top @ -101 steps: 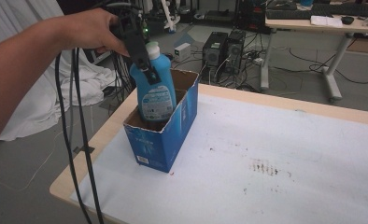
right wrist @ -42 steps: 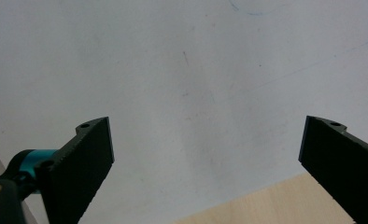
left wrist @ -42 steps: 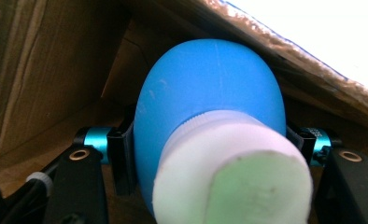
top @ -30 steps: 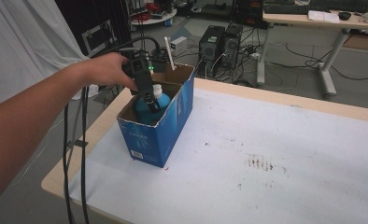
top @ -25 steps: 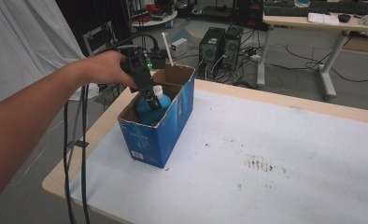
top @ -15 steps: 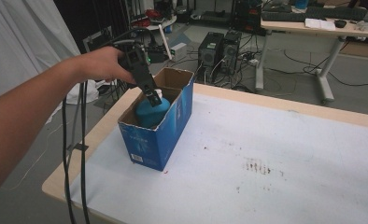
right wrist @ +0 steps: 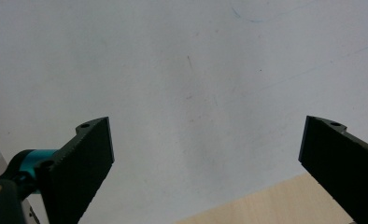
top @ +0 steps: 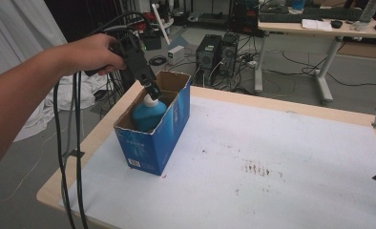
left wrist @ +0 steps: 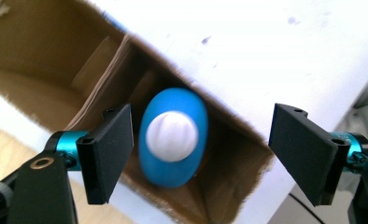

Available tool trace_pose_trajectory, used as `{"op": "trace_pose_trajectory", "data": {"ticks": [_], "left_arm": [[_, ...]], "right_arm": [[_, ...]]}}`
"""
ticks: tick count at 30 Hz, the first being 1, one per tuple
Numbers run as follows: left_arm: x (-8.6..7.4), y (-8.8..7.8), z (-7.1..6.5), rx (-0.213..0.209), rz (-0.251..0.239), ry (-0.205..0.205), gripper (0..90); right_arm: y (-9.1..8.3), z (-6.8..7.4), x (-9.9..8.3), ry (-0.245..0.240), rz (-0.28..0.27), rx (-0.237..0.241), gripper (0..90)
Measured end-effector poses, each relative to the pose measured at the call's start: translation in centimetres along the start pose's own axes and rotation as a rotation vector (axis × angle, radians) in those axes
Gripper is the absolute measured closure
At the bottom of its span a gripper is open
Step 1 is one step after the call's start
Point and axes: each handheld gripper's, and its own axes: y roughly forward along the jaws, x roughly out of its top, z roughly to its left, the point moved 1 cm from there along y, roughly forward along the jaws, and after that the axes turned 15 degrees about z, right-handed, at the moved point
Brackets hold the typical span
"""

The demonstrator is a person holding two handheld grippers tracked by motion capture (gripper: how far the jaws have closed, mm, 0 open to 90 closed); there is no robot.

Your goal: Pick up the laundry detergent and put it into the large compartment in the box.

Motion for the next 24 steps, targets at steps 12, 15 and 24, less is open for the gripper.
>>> {"op": "trace_pose_trajectory", "data": {"ticks": [12, 15, 24], "left_arm": [[1.9, -1.6, -2.4, 0.039, -0.066, 0.048, 12.6], [2.5, -1.6, -3.0, 0.045, -0.061, 0.059, 7.7], [4.3, -1.6, -4.2, 0.082, -0.055, 0.077, 1.6]], "right_arm": [[-0.3, 0.3, -0.2, -0.004, -0.012, -0.008, 2.3], [-0.5, 0.4, -0.3, -0.005, -0.019, -0.012, 2.3], [-0.6, 0.8, -0.5, -0.006, -0.031, -0.016, 2.3]]}}
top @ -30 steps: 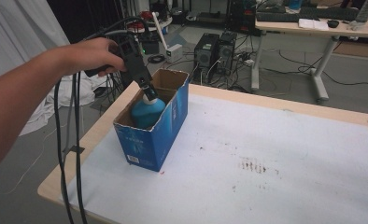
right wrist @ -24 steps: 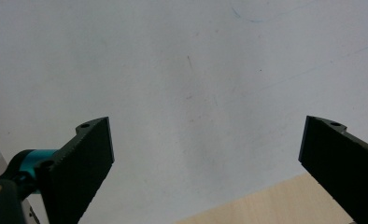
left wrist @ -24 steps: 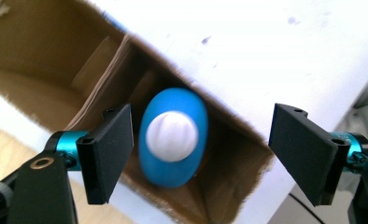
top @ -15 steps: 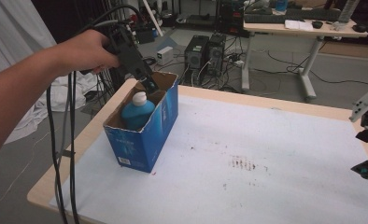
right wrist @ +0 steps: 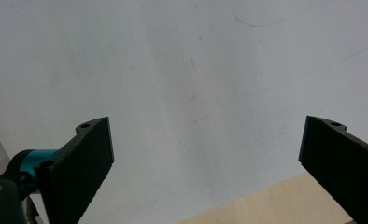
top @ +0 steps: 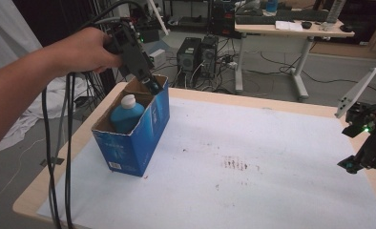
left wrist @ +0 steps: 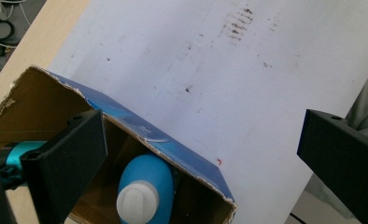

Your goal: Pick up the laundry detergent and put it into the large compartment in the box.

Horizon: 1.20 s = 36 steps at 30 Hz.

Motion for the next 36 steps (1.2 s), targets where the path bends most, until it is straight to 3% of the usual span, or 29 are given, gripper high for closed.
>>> {"op": "trace_pose_trajectory", "data": {"ticks": [4, 8, 21, 36], "left_arm": [[0.9, 0.2, -0.4, 0.014, -0.009, -0.006, 1.6], [2.3, 0.5, -0.9, -0.001, -0.030, -0.012, 1.6], [7.3, 3.4, -2.7, -0.002, 0.013, 0.033, 1.6], [10.9, 6.8, -4.1, 0.015, 0.061, 0.061, 1.6]], "right_arm": [[0.0, 0.1, -0.2, 0.004, -0.001, 0.000, 2.3], [0.1, 0.2, -0.2, 0.007, -0.008, 0.002, 2.3], [0.5, 0.3, 0.3, -0.001, -0.004, 0.006, 2.3], [1.1, 0.2, 1.1, -0.009, -0.006, 0.016, 2.3]]}}
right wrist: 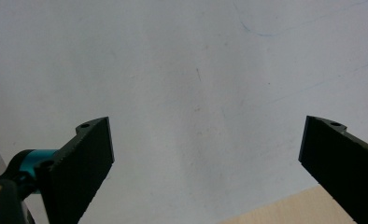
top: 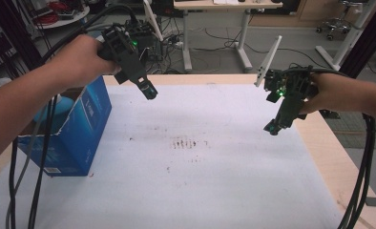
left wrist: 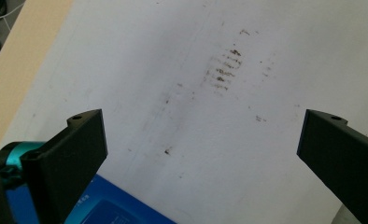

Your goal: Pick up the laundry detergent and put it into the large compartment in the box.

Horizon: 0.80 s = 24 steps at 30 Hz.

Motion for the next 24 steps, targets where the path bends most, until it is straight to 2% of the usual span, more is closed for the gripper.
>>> {"op": "trace_pose_trajectory", "data": {"ticks": [9, 12, 20, 24], "left_arm": [[2.0, 2.8, -1.5, -0.031, 0.012, 0.041, 1.6], [2.4, 3.6, -1.7, -0.038, 0.019, 0.041, 1.6], [2.8, 5.3, -2.0, -0.056, 0.034, 0.055, 1.6], [2.9, 5.6, -2.1, -0.064, 0.040, 0.057, 1.6]], "right_arm": [[0.2, -0.1, 0.0, 0.004, -0.001, 0.000, 2.3], [0.5, 0.0, 0.0, 0.006, -0.006, 0.004, 2.3], [1.1, -0.1, 0.0, 0.008, 0.001, 0.016, 2.3], [1.4, -0.1, -0.1, 0.009, 0.000, 0.018, 2.3]]}}
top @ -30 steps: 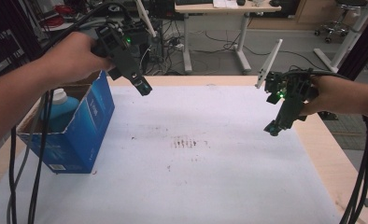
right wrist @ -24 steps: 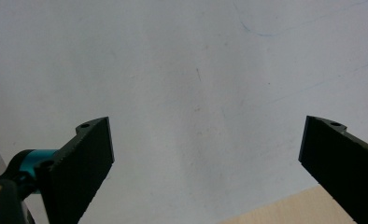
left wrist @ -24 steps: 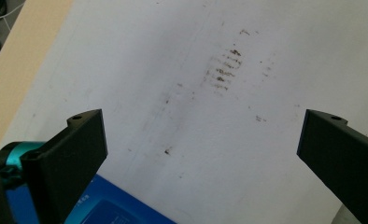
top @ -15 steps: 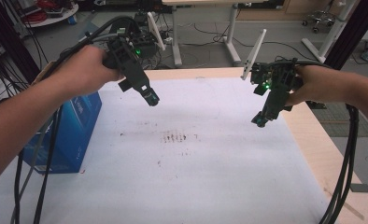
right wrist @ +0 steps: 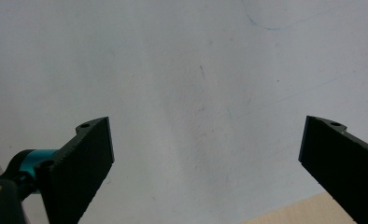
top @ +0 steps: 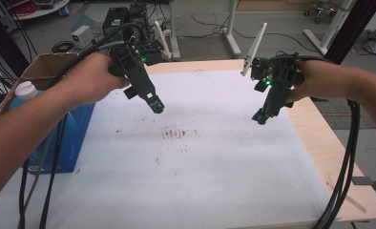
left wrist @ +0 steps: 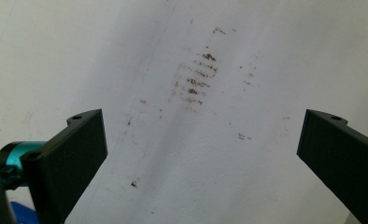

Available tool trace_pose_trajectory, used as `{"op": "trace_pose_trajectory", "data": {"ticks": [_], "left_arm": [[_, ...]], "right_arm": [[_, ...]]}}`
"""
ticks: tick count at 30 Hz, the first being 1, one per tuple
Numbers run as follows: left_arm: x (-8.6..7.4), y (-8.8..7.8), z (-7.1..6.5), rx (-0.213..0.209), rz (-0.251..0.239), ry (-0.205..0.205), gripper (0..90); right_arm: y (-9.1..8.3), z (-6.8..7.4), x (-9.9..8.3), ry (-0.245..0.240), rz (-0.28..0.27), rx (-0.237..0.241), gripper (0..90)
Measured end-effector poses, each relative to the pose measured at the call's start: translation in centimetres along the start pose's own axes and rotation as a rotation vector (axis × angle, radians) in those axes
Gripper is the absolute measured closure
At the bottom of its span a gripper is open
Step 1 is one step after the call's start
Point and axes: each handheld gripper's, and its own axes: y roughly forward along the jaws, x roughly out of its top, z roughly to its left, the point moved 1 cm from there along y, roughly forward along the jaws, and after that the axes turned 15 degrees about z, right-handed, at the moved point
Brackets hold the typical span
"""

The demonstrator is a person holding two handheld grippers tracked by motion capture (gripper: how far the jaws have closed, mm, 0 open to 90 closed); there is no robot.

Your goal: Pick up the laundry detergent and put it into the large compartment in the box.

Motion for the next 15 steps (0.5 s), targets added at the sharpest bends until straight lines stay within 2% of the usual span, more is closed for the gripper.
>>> {"op": "trace_pose_trajectory", "data": {"ticks": [6, 15], "left_arm": [[0.07, 0.00, -0.02, -0.001, -0.003, 0.003, 1.6], [-0.13, 0.40, 0.14, -0.006, -0.027, -0.014, 1.6]], "right_arm": [[0.07, -0.06, -0.11, 0.002, -0.004, 0.000, 2.3], [0.45, 0.34, -0.29, 0.009, -0.018, 0.004, 2.3]]}}
